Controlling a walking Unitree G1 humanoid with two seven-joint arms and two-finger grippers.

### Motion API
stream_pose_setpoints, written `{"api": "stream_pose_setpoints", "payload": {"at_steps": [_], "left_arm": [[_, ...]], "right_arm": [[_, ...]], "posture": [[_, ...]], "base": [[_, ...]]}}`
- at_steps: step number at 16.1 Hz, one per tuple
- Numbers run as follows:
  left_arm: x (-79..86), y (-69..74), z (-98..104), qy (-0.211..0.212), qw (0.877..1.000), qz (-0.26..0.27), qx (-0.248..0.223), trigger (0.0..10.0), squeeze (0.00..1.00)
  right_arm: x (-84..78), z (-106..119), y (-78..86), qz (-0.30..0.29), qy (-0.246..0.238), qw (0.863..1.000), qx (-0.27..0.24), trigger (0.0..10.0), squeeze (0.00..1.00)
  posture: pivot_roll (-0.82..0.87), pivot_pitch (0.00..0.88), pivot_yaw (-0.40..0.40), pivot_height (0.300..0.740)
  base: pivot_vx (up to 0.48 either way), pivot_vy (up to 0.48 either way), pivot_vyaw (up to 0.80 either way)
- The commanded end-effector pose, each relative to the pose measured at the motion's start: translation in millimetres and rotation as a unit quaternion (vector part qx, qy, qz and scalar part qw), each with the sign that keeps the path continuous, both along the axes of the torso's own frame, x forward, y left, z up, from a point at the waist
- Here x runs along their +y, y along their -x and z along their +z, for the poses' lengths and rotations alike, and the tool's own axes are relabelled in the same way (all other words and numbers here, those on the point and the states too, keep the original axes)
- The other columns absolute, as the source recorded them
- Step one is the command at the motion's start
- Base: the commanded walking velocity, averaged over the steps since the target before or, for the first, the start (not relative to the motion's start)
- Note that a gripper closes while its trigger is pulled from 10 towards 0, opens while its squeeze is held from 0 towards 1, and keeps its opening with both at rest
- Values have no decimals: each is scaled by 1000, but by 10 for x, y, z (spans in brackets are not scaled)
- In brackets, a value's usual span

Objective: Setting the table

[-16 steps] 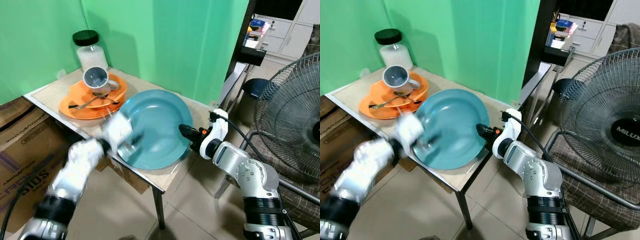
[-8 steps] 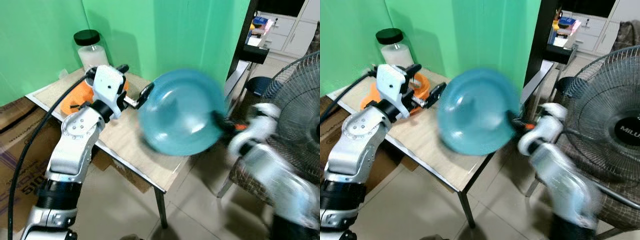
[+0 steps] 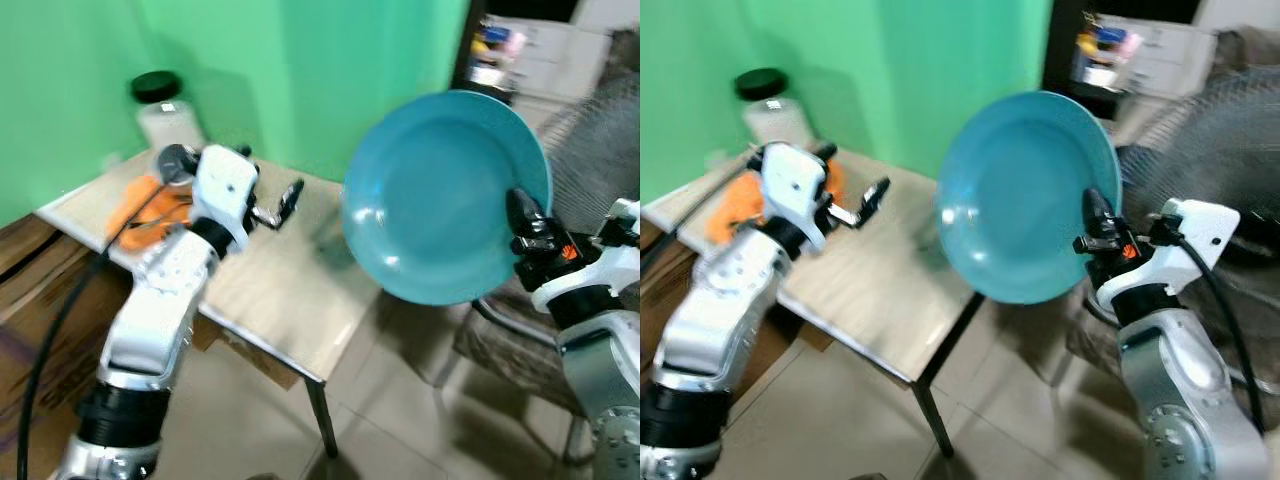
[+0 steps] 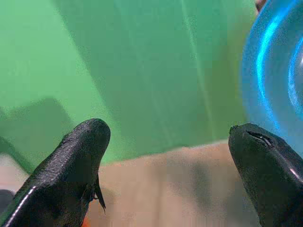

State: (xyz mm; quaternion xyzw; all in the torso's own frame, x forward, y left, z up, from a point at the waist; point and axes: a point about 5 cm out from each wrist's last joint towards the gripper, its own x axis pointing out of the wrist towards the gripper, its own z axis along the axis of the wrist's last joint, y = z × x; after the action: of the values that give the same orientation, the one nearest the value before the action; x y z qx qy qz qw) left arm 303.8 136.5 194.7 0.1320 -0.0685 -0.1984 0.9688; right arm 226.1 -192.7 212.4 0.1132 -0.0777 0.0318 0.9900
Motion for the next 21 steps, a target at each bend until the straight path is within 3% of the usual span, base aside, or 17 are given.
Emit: {"api": "stream_pose_setpoints", "payload": {"at_steps": [1,5,7,11,15,16,18,19,20,21], "left_arm": [[35,1,-89,-8,1000,19,12,10000,0],[-6,67,-305,1,999,24,41,10000,0],[-34,106,-359,-15,999,22,40,10000,0],[-35,125,-345,-14,999,25,33,10000,0],[-29,147,-319,-13,999,35,24,10000,0],[-7,155,-325,-12,999,44,24,10000,0],[45,195,-333,-8,998,60,22,10000,0],[60,200,-329,-7,998,66,21,10000,0],[71,212,-325,-6,997,71,19,10000,0],[91,221,-313,-7,997,78,16,10000,0]], "right_arm": [[20,77,36,-16,19,999,-29,10000,0],[57,26,31,-55,42,997,-43,10000,0],[68,8,43,-69,37,996,-50,10000,0],[103,14,31,-62,12,996,-63,10000,0],[138,2,16,-42,23,997,-61,10000,0],[157,-5,15,-31,25,997,-60,0,0],[189,-41,-16,-13,30,998,-51,0,0],[194,-50,-35,-11,35,998,-47,1608,0],[194,-60,-48,-10,40,998,-44,1608,0],[196,-64,-76,-8,37,998,-41,10000,0]], "posture": [[-57,0,105,740],[-52,0,105,740],[-46,0,99,740],[-35,0,85,740],[-24,0,58,740],[-19,0,48,740],[0,0,17,740],[2,0,12,740],[9,0,-1,740],[15,0,-12,740]], "base": [[0,0,-800],[0,0,-800],[0,0,-800],[0,0,-800],[0,0,-800],[0,0,-800],[0,0,-800],[0,0,-800],[0,0,-800],[0,0,-800]]}}
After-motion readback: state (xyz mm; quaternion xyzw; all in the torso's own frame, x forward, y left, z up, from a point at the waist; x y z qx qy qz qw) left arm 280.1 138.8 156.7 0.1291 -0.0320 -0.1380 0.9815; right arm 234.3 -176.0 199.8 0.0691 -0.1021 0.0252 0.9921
